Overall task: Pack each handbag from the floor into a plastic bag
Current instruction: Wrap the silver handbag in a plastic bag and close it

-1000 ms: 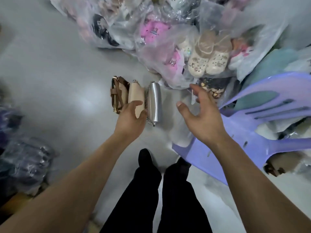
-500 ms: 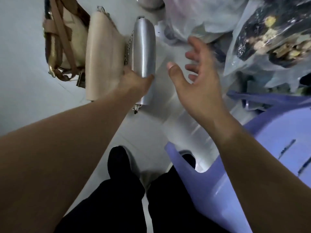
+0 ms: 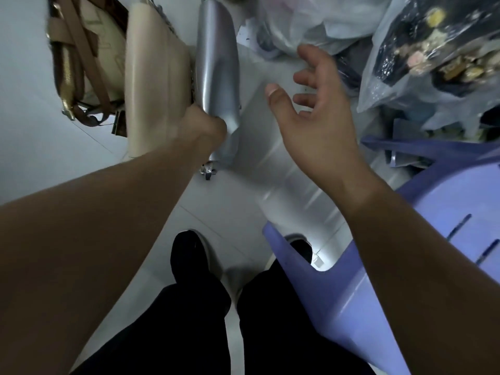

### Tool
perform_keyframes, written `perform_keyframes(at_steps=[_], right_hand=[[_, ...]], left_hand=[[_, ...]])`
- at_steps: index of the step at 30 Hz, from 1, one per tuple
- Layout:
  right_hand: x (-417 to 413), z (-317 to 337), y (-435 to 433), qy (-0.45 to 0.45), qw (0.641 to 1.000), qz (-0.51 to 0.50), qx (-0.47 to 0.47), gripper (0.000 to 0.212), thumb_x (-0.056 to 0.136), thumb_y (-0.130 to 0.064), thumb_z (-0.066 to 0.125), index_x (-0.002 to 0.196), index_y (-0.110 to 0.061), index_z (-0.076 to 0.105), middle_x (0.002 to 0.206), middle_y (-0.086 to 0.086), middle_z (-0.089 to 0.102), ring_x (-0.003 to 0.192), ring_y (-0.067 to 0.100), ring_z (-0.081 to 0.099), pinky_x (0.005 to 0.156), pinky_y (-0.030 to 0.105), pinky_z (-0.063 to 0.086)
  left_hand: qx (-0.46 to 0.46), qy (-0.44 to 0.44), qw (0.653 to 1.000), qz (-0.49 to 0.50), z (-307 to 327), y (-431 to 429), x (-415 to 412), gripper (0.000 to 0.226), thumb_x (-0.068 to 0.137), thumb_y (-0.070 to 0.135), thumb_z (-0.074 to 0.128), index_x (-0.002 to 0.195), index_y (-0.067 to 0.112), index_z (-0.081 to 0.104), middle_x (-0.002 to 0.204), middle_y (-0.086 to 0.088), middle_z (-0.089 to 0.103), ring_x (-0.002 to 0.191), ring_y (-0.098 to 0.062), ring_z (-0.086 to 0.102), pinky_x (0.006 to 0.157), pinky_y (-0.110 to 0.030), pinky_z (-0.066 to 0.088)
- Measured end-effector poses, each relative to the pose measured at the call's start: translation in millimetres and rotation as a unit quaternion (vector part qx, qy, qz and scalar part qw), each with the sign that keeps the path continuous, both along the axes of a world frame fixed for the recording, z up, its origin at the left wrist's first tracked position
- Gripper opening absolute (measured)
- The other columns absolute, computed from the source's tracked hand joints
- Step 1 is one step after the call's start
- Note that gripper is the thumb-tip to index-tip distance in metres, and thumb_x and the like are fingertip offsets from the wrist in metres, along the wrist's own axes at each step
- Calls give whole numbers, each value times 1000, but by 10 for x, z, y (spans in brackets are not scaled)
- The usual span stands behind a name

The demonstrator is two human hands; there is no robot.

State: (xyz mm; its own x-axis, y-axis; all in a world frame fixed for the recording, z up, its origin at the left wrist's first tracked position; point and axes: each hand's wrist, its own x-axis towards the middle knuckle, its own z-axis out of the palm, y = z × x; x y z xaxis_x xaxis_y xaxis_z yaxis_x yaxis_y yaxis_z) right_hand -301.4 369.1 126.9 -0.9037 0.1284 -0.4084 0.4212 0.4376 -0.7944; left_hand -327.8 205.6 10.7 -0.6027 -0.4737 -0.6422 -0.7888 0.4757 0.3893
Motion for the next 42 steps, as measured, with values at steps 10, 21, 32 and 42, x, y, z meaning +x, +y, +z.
perform_keyframes(at_steps=[10, 21, 32, 42], right_hand=[[66, 1313, -415, -92, 995, 33, -15, 80, 86, -56, 72, 153, -34, 35, 133, -13, 53, 126, 8, 51, 100, 24, 43], [641, 2023, 304, -53, 994, 23, 97, 35, 85, -25, 63, 120, -21, 61, 110, 0, 71, 102, 24, 67, 80, 31, 51], [1370, 2165, 1305, -139, 988, -42, 52, 44, 67, -42, 67, 106, -22, 61, 94, -5, 71, 86, 24, 71, 73, 40, 63], [1716, 2053, 1989, -158, 897, -394, -124, 97, 49, -85, 52, 131, -35, 36, 134, 1, 53, 117, 30, 57, 103, 49, 47]], left_hand=[[60, 150, 985, 68, 1972, 414, 752, 27, 90, 27, 59, 112, 11, 62, 89, -3, 69, 83, -26, 65, 77, -36, 56], [84, 170, 978, -83, 2867, 1292, 1748, 66, 82, 60, 45, 142, 35, 41, 118, -5, 67, 108, -29, 63, 90, -48, 53], [0, 177, 956, -233, 3436, 2148, 2740, 79, 88, -1, 41, 157, 29, 19, 154, 0, 33, 134, -29, 40, 97, -50, 46], [129, 193, 930, -285, 3585, 2254, 2538, 59, 78, 9, 47, 121, 49, 58, 98, 3, 74, 91, -23, 66, 78, -39, 56]])
